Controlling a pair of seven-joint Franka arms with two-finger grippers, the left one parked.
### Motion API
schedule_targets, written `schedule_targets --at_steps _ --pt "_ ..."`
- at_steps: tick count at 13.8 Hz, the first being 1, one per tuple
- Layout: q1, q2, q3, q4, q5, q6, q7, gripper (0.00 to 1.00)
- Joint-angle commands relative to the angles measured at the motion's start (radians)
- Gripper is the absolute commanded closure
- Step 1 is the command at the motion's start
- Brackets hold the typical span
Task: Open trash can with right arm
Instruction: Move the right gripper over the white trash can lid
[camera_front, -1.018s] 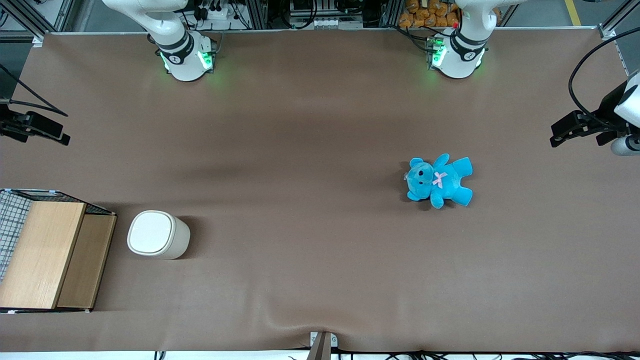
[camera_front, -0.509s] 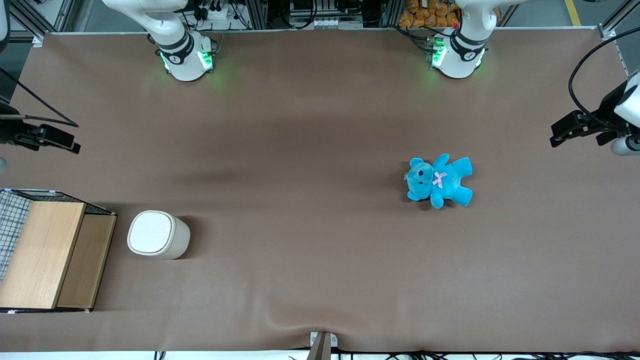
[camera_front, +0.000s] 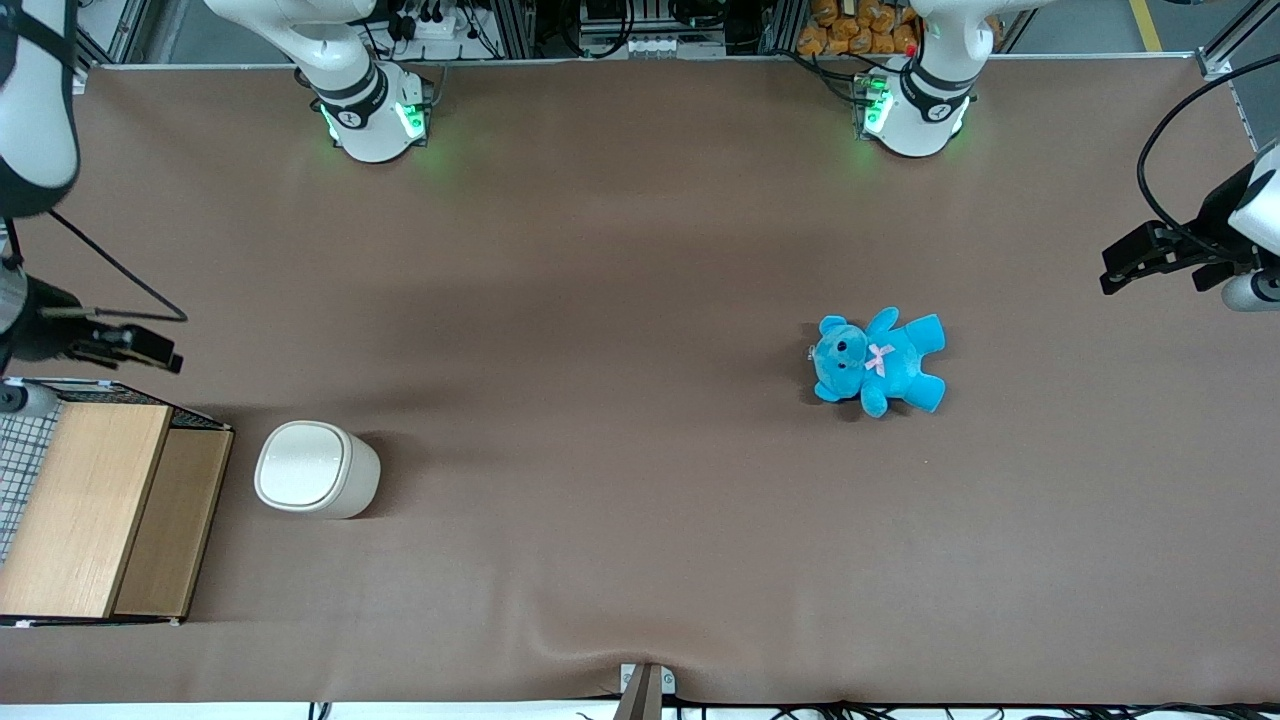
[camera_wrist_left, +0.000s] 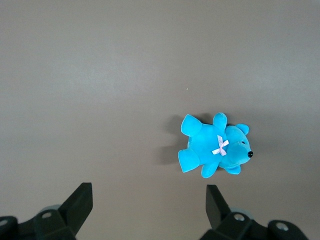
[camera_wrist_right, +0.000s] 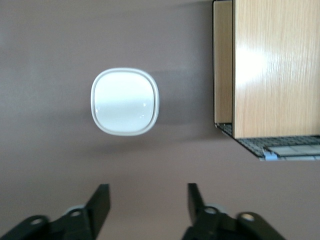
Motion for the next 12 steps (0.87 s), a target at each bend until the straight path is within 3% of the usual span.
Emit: schedule_targets --at_steps 1,2,4,12 --pt "-0.002 0.095 0.0 0.105 0.004 -0.007 -0.016 0.85" --pt "-0.004 0.126 0.0 0.117 0.006 -0.007 -0.015 0.85" --pt "-0.001 0.175 0.0 0.127 0.006 0.002 -0.016 1.0" --pt "0.013 0.296 0.002 0.136 0.004 0.059 -0.015 1.0"
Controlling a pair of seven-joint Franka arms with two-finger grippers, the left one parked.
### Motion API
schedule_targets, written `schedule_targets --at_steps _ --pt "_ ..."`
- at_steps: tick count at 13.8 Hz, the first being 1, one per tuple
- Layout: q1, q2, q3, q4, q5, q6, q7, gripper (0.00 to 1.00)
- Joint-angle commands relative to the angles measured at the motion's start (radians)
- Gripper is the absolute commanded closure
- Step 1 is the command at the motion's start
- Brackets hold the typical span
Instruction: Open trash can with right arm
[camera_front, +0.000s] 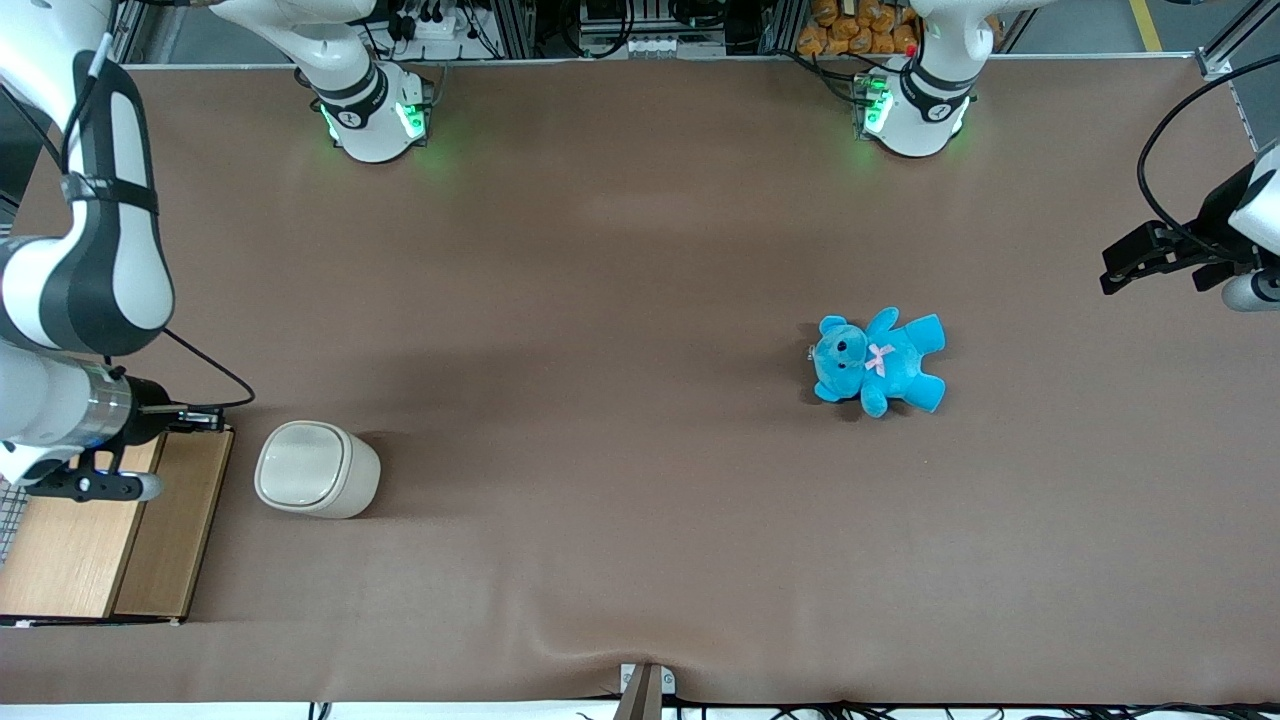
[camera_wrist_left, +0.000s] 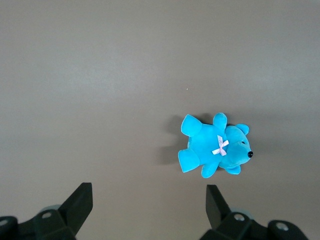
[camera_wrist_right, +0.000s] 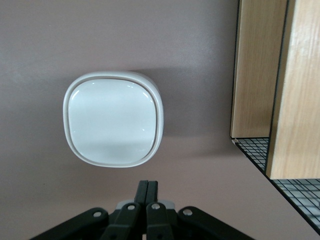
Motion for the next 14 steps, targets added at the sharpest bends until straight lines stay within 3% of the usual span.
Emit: schedule_targets --at_steps 1,14 --pt "-0.002 0.057 -0.001 0.036 0.004 0.058 -0.009 1.0" --pt "0.012 0.147 -0.001 0.028 0.01 0.218 -0.002 1.0"
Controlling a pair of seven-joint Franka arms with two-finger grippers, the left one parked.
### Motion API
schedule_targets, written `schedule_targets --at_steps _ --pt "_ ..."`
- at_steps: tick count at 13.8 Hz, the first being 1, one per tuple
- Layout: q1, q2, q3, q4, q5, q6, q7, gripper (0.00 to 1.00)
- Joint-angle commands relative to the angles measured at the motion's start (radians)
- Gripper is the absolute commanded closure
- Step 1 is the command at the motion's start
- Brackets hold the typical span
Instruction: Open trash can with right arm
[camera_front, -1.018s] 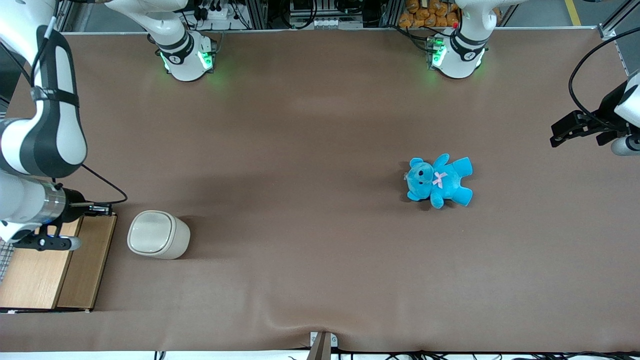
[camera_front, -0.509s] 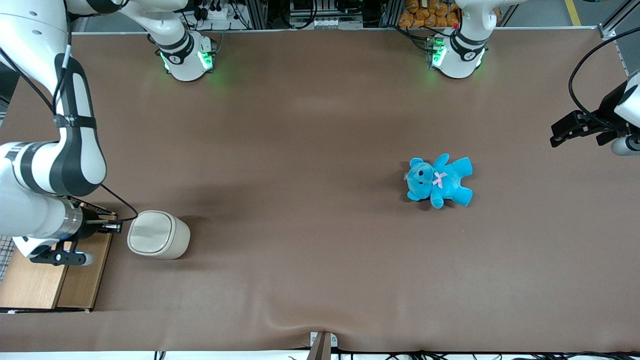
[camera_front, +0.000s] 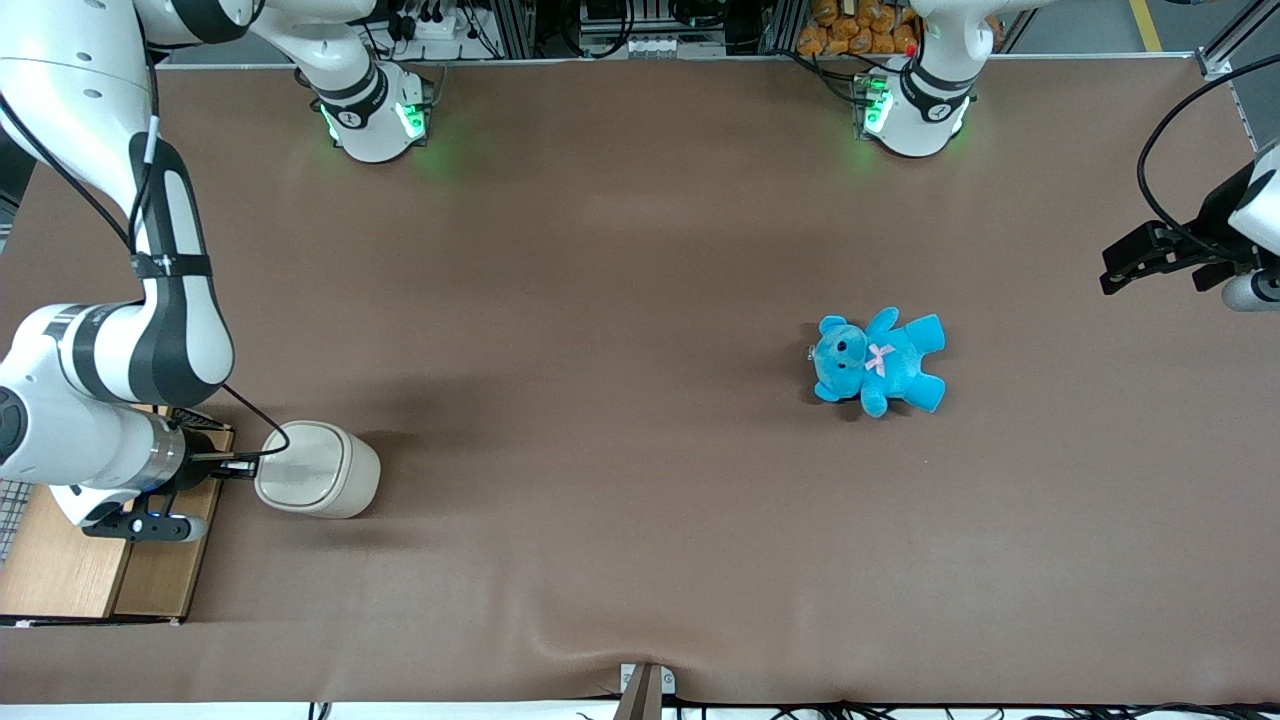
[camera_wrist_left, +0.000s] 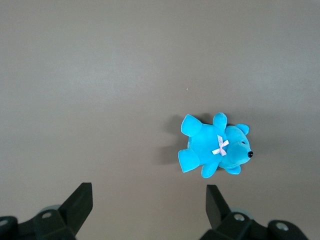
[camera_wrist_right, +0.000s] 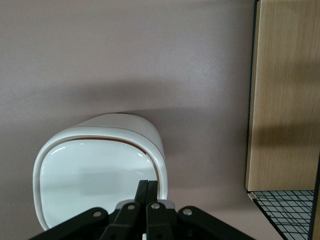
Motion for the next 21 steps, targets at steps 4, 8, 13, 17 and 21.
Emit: schedule_targets --at_steps 4,8,13,17,21 --pt "0.013 0.025 -0.001 0.022 0.011 0.007 0.004 1.0" --pt "0.015 0.025 -0.001 0.007 0.011 0.01 0.003 1.0" --pt "0.015 0.025 -0.001 -0.01 0.009 0.021 0.003 1.0" --pt "0.016 0.025 -0.001 -0.039 0.011 0.054 0.003 1.0" --pt "0.018 0.025 -0.001 -0.071 0.009 0.097 0.001 1.0"
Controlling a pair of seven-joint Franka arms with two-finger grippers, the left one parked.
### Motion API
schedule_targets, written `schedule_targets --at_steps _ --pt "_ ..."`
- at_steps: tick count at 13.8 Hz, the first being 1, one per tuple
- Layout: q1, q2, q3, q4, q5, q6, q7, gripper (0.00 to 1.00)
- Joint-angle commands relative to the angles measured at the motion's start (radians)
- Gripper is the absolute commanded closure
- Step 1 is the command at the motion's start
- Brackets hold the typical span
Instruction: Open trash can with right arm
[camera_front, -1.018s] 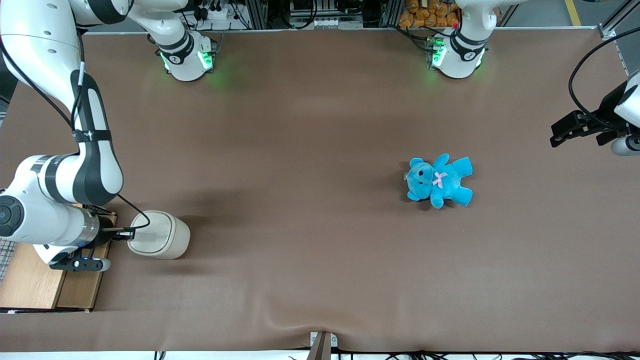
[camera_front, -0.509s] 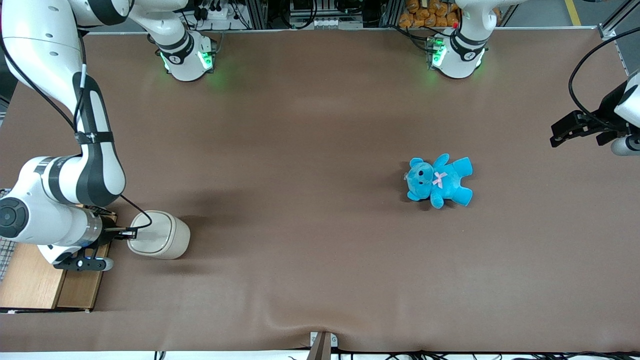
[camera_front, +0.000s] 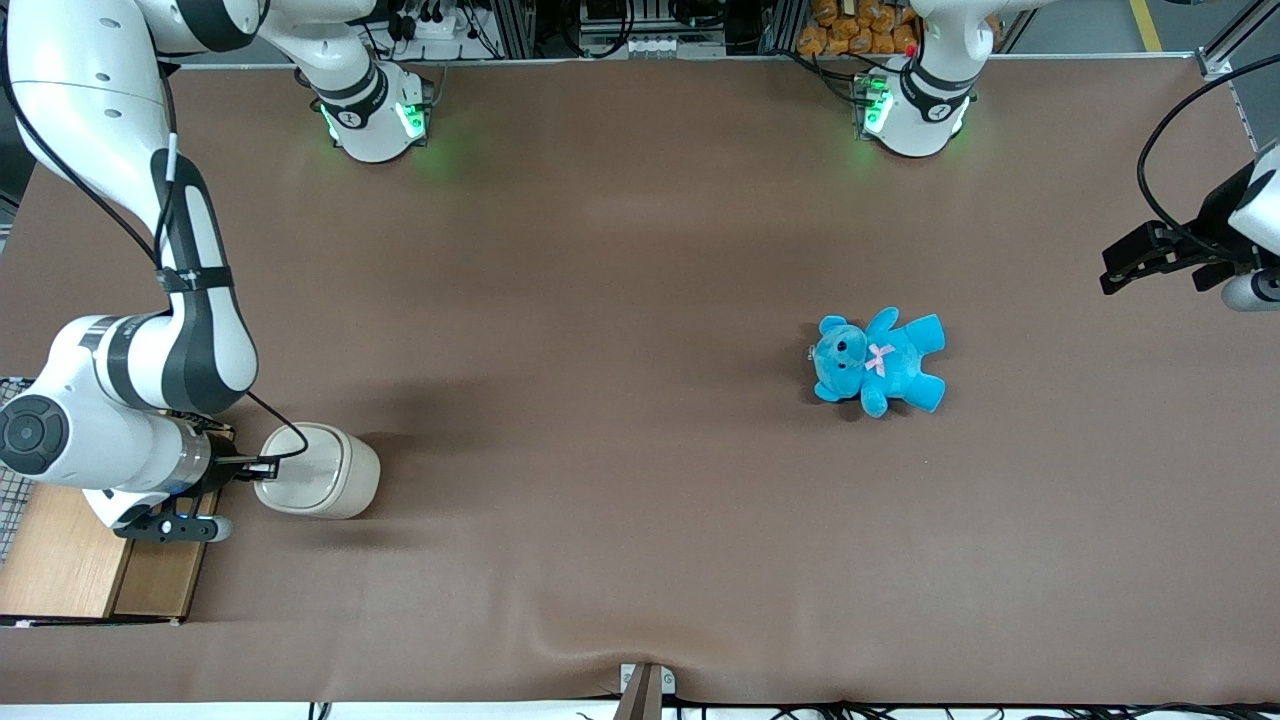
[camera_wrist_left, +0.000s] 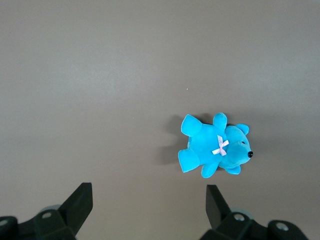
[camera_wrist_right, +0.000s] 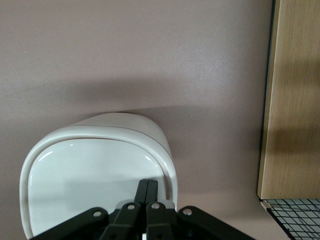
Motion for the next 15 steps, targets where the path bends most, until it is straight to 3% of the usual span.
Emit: schedule_targets --at_steps 1,5,8,12,13,15 --pt "0.005 0.003 -0.001 -0.045 0.008 0.055 0.001 1.0" --pt "0.014 -0.014 0.0 -0.027 0.008 0.021 0.0 1.0" --pt "0.009 -0.017 -0.001 0.092 0.003 -0.153 0.001 1.0" --pt "0.008 -0.021 0.002 0.165 0.005 -0.247 0.0 1.0" --pt "0.008 -0.023 0.003 0.182 0.003 -0.276 0.0 0.92" --pt "0.005 -0.032 0.005 0.229 0.006 -0.324 -0.002 0.62"
